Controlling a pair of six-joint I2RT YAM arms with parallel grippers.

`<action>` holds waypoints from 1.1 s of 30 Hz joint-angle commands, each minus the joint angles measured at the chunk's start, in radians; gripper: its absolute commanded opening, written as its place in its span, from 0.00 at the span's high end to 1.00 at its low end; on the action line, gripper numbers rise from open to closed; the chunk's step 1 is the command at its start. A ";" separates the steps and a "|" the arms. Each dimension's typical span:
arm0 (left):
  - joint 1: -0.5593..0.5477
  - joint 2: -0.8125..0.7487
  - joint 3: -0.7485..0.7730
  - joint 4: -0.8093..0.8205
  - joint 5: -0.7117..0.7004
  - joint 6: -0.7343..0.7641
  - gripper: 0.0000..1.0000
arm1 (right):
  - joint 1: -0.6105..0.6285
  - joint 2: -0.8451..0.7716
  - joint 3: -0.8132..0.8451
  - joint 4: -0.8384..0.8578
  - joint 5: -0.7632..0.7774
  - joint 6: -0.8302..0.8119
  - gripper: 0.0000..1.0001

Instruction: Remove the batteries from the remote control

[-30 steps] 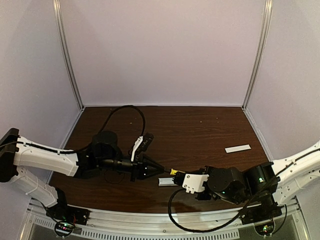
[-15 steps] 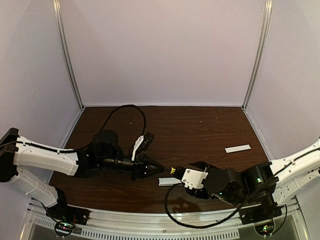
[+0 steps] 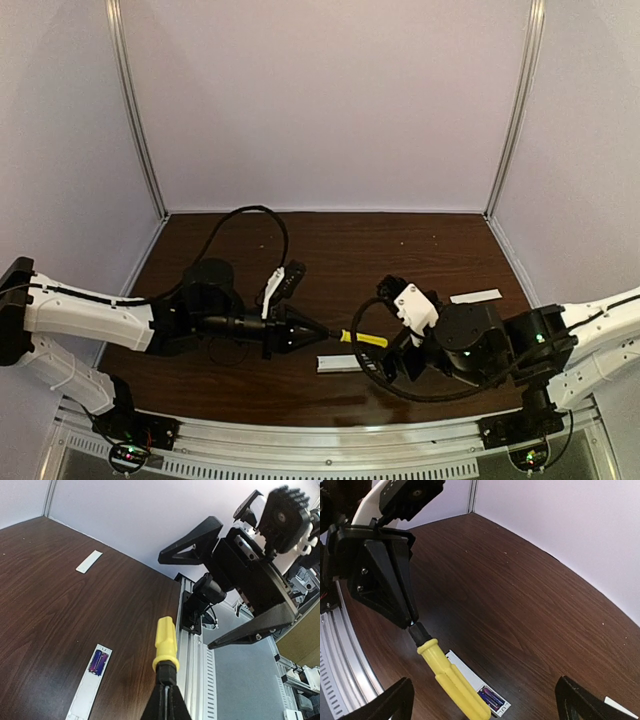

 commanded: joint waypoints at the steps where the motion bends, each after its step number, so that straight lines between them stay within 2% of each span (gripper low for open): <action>1: 0.001 -0.028 -0.014 0.039 -0.013 0.013 1.00 | -0.061 -0.011 0.030 -0.006 -0.122 0.135 0.00; 8: 0.002 -0.038 -0.029 0.070 0.004 0.027 1.00 | -0.282 -0.045 -0.018 0.087 -0.393 0.225 0.00; 16: 0.002 -0.038 -0.030 0.069 -0.007 0.037 1.00 | -0.402 -0.102 -0.103 0.190 -0.550 0.270 0.00; 22: 0.002 -0.070 -0.049 0.060 -0.072 0.044 1.00 | -0.414 -0.136 -0.162 0.273 -0.581 0.275 0.00; 24: 0.002 -0.084 -0.057 0.060 -0.090 0.047 1.00 | -0.414 -0.132 -0.178 0.318 -0.640 0.276 0.00; 29: 0.005 -0.149 -0.082 0.030 -0.175 0.064 1.00 | -0.414 -0.071 -0.203 0.475 -0.774 0.325 0.00; 33: 0.007 -0.210 -0.107 0.017 -0.228 0.069 1.00 | -0.414 0.000 -0.175 0.513 -0.822 0.334 0.01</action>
